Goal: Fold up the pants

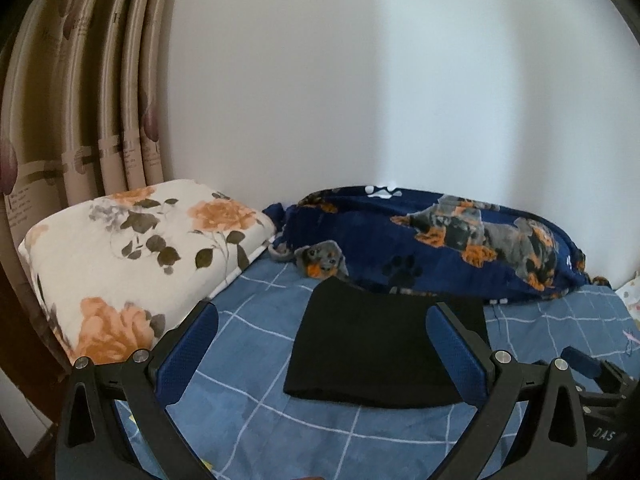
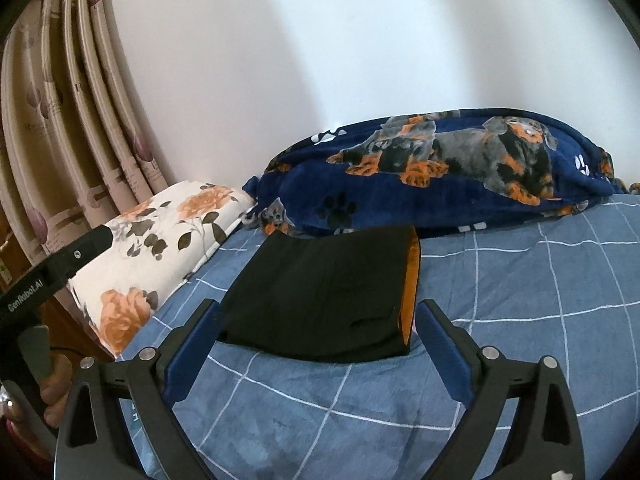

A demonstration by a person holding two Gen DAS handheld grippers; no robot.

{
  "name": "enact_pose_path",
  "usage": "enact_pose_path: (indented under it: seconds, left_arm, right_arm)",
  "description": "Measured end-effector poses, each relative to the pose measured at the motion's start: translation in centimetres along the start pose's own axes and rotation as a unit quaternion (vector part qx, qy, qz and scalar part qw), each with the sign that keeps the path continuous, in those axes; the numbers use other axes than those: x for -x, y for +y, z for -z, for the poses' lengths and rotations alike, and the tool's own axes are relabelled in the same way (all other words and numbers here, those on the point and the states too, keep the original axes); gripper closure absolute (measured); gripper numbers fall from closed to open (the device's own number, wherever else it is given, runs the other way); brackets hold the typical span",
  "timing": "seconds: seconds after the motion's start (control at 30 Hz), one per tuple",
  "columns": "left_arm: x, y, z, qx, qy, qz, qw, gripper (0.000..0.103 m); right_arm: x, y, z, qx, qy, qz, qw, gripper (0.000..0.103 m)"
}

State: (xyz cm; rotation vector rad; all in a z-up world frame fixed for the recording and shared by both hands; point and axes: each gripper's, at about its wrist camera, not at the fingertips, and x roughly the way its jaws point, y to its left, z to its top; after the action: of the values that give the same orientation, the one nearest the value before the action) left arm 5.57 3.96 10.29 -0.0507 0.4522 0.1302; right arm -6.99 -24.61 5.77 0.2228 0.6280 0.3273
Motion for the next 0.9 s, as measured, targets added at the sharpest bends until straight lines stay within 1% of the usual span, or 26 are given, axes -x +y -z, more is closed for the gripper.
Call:
enact_pose_path:
  seconds: [0.33,0.9]
  left_arm:
    - [-0.3,-0.2,1.3,-0.008,0.017,-0.001,0.9998,0.0]
    - [-1.0,-0.7,2.2,-0.017,0.033,0.002,0.9993,0.0]
  right_arm:
    - [-0.3,0.8,0.5,0.012,0.013,0.01,1.0,0.006]
    - [-1.0,0.4,0.7,0.009,0.025,0.013,1.0,0.004]
